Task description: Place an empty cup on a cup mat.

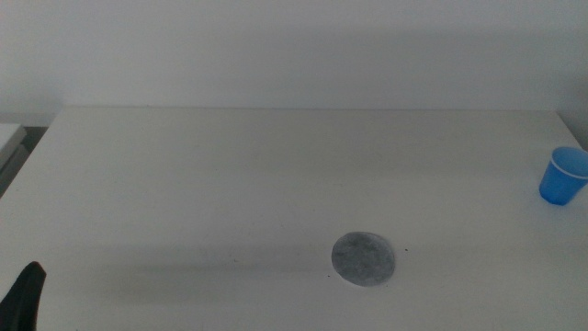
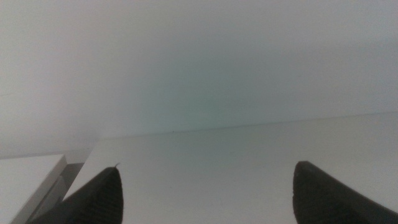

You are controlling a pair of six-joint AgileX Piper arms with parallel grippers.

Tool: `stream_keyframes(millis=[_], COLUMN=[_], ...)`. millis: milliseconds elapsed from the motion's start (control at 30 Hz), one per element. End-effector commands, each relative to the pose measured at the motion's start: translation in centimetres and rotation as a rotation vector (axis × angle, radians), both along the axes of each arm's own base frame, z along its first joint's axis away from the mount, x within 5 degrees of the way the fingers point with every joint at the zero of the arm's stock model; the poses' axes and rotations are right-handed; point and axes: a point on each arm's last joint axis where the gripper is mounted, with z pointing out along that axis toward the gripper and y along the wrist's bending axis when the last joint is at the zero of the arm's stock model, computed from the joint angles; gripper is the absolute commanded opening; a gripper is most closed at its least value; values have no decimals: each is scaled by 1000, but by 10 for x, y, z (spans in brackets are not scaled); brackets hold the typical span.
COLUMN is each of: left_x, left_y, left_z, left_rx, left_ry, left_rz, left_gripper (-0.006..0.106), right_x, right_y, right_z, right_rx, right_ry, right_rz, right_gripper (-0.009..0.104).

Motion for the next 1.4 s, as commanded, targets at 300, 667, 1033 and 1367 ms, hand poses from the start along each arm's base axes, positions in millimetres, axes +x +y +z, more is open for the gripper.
stream_keyframes(millis=[300,667,1033,1367], left_x=[0,0,0,0], left_y=[0,0,0,0], left_z=[1,1,1,1], left_rx=[-11,-11,-11,-11], left_ry=[-9,-9,-9,-9], left_rz=[-2,-2,-2,-2], left_gripper=[94,94,94,94], right_x=[86,114,110,79], right_y=[-41,-45,-15,131], right_z=[-79,-145,-99,-23], right_rx=[40,120,88,85], right_ry=[101,212,140,47], right_rz=[3,19,130,472], right_gripper=[93,66,-1,-1])
